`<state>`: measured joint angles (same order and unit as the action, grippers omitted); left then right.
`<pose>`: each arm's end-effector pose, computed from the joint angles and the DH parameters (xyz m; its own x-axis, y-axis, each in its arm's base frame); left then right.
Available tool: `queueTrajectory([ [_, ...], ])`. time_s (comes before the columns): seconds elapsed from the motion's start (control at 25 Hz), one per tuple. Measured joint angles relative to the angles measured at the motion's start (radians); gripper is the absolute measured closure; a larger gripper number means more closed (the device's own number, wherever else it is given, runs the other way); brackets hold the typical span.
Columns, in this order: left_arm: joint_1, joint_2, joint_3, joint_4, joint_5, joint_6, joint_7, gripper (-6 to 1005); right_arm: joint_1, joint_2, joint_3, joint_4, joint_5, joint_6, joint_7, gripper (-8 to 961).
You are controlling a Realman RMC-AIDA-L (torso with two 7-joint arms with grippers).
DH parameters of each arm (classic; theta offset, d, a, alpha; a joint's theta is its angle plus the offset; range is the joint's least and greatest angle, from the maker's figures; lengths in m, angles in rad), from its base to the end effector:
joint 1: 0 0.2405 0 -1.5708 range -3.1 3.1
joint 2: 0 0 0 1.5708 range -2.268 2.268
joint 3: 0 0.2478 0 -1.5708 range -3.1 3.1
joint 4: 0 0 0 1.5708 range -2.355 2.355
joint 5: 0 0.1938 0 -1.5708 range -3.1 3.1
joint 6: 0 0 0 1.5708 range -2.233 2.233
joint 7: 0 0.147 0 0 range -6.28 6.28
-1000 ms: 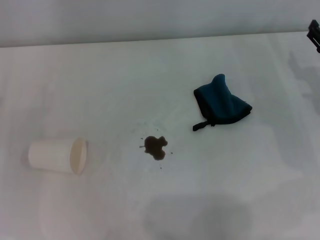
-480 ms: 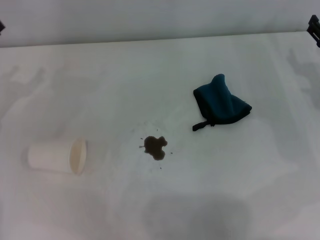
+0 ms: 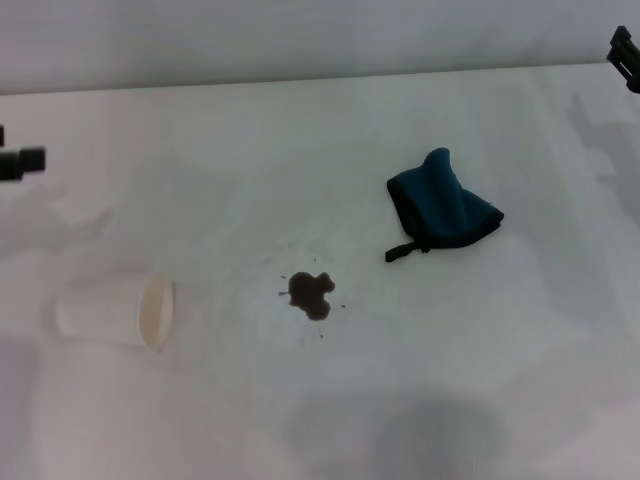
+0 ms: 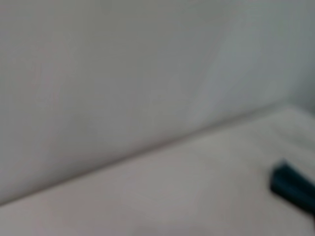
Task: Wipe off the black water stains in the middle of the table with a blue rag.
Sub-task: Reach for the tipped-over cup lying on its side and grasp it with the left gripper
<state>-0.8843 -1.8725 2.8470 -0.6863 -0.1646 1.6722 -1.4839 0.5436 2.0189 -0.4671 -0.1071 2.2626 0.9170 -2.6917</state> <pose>-0.2734 0.3689 0.1068 0.7473 0.5337 0.3958 0.6542 -0.6951 -0.2980 0.3559 0.3637 0.0620 0.6361 -0.0840 -0.7670 -0.7656 0.0552 -0.6410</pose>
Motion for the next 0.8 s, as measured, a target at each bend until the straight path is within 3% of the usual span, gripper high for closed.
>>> queueTrajectory([
  [0.08,-0.016,0.007,0.0,-0.029,0.039,0.032,0.011,115,0.0,0.002,0.0,0.005,0.0,0.0,0.0,98],
  [0.2,-0.079,0.043,0.002,-0.132,0.18,0.158,0.121,114,0.001,0.004,0.001,0.017,0.0,0.001,0.0,98],
  [0.44,-0.179,0.072,0.003,-0.171,0.369,0.21,0.263,114,0.003,0.006,0.001,0.04,0.0,0.016,0.0,98],
  [0.6,-0.243,0.061,0.004,-0.165,0.48,0.212,0.356,114,0.016,0.007,0.001,0.065,0.001,0.022,0.0,98],
  [0.8,-0.317,0.015,0.004,-0.169,0.598,0.205,0.469,115,0.034,0.009,0.003,0.107,0.013,0.023,0.0,98],
])
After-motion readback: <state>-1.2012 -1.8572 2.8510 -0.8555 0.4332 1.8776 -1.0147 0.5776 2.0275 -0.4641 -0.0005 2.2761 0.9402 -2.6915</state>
